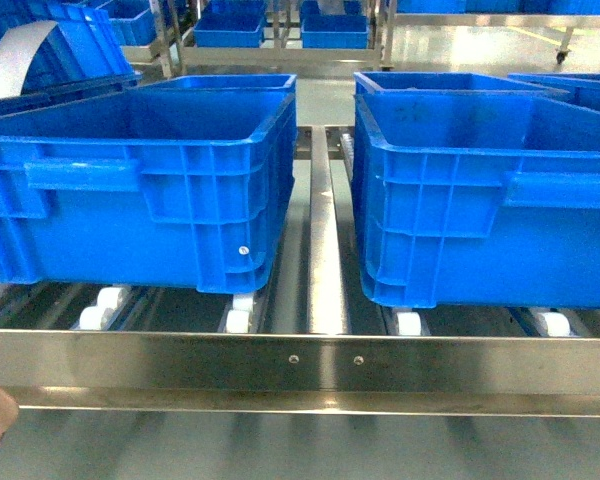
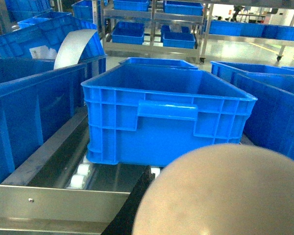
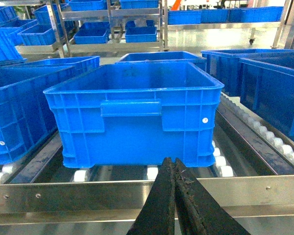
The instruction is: Place part in tray to right shelf
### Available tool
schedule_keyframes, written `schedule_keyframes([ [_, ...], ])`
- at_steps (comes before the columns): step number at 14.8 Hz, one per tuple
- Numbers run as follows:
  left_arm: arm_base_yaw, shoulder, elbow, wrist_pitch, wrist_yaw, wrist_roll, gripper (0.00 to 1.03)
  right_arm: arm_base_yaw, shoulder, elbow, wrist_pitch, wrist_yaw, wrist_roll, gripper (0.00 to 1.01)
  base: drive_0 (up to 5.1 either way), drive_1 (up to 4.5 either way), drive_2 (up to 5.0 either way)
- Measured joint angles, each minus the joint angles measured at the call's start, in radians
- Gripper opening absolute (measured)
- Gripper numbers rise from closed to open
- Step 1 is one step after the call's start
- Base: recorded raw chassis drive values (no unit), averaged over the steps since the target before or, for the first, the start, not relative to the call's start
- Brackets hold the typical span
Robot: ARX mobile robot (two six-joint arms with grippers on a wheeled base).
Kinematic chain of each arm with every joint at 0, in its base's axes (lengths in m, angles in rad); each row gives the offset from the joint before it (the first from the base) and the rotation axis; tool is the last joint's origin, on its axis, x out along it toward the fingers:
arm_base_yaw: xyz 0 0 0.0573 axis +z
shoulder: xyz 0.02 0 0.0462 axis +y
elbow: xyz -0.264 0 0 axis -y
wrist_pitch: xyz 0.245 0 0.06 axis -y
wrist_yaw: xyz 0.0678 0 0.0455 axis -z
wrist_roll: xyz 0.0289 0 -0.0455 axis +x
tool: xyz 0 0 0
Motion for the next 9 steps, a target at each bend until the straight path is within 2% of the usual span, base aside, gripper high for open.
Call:
schedule_keyframes([
  [2, 0.0, -0.023, 0.0, -0.02, 0.0, 0.0, 0.12, 0.0, 0.0, 0.0, 0.0, 0.0, 0.0, 0.02, 0.0, 0.0, 0.0],
  [3, 0.0, -0.119, 0.0, -0.16, 0.003, 0.001, 0.12, 0.0, 0.0, 0.0, -0.001, 0.0, 0.0, 0.02, 0.0, 0.0, 0.0],
  [4, 0.0, -0.183, 0.0, -0.204, -0.001, 0.0, 0.12, 0.0, 0.0, 0.0, 0.0, 0.0, 0.0, 0.02, 0.0, 0.0, 0.0],
  [9, 0.0, -0.183, 0.001, -0.196, 0.0, 0.0, 0.12, 0.0, 0.0, 0.0, -0.001, 0.0, 0.0, 0.02, 0.0, 0.0, 0.0],
])
